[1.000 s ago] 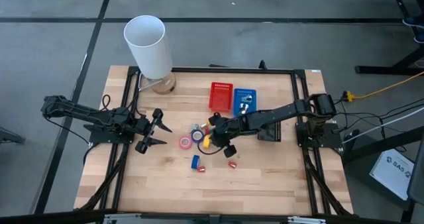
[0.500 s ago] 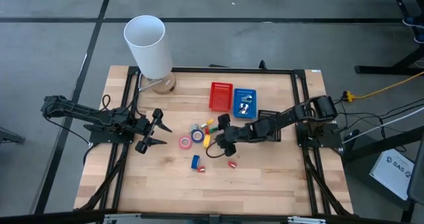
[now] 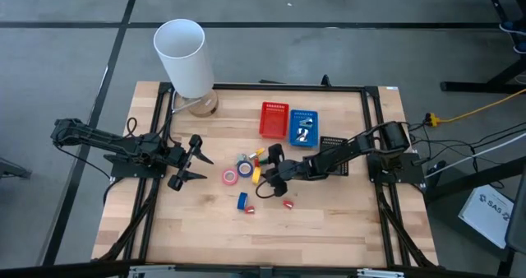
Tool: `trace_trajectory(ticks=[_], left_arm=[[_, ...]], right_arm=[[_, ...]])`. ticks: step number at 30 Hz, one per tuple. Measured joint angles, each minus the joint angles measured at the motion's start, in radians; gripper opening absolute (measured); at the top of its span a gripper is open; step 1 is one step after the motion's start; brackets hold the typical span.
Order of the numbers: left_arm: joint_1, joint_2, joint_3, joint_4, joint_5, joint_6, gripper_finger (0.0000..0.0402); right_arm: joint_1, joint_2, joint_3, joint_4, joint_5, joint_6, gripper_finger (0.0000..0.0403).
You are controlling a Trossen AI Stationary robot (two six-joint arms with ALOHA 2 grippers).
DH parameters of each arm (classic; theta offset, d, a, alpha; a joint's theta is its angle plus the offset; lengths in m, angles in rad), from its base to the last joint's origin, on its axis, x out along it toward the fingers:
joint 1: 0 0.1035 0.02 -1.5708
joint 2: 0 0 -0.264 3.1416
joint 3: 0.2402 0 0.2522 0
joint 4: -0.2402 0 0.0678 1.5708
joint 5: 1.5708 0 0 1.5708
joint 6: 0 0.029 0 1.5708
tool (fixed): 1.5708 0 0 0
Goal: Pick and place Stapler, Stapler remover, tape
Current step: Put the yellow tape into the black bin
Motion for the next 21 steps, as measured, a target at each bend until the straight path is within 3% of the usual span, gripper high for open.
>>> trace_trajectory(ticks=[6,9,21], left_arm=[[0.0,0.0,0.0,0.0,0.0,0.0,0.0235],[0.0,0.0,0.0,0.0,0.0,0.0,0.0235],[0.0,0.0,0.0,0.0,0.0,0.0,0.0235]], right_arm=[[0.003,0.0,0.022,0.007,0.018,0.042,0.0225],[0.002,0.011,0.036,0.012,0.03,0.066,0.0205],[0.0,0.04,0.072,-0.001,-0.06,0.071,0.0015]])
